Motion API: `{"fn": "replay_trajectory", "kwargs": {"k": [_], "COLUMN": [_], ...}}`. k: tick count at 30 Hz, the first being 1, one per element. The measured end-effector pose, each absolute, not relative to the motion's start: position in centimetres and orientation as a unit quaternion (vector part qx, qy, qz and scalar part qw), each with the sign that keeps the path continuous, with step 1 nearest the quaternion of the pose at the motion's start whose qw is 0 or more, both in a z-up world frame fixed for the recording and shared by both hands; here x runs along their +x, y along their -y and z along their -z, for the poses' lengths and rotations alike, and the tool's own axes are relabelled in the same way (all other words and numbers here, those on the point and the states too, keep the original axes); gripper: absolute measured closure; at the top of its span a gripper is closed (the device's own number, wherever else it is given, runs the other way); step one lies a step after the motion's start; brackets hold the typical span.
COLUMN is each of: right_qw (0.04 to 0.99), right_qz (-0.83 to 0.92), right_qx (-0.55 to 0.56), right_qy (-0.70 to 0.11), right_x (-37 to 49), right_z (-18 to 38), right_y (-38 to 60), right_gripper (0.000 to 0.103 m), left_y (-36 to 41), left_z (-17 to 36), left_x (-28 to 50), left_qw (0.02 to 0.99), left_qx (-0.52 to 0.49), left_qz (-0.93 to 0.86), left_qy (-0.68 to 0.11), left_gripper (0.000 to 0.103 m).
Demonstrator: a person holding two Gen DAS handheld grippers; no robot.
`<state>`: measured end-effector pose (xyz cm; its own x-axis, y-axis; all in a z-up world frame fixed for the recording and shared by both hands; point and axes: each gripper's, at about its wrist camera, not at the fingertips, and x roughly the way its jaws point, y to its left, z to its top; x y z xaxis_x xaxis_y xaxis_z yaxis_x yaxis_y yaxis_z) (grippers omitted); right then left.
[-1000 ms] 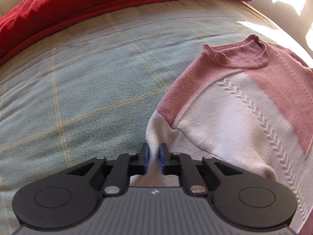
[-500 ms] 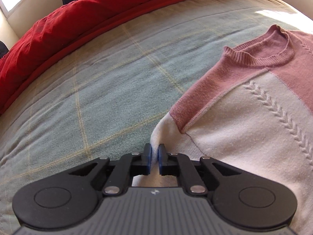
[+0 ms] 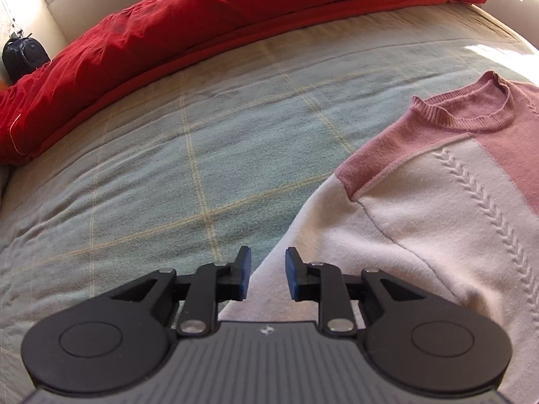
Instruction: Fold clothes
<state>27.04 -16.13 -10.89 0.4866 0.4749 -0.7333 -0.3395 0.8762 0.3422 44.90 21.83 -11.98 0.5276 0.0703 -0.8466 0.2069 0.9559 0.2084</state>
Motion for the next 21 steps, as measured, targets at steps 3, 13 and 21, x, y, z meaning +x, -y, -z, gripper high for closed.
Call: {"fn": "replay_trajectory", "kwargs": {"k": [3,13,21], "right_qw": [0.864,0.866,0.857], "right_qz": [-0.24,-0.226,-0.239], "right_qx": [0.07,0.06,0.048], "right_qy": [-0.438,-0.442,-0.454], "right_x": [26.3,26.1,26.7], "right_z": [9.9,9.0,9.4], "right_y": [16.1,15.4,12.3], "right_gripper": [0.0,0.0,0.0], "left_y": [-23.5,-32.0,-34.2], "left_z": [11.5,14.3,16.1], "left_x": [43.4,39.5,39.1], "left_qw": [0.861,0.86,0.856], "left_qx": [0.134,0.07,0.05], "left_qz": [0.03,-0.02,0.012], "left_qy": [-0.489,-0.505,-0.514], "left_gripper": [0.053,0.051,0.048]}}
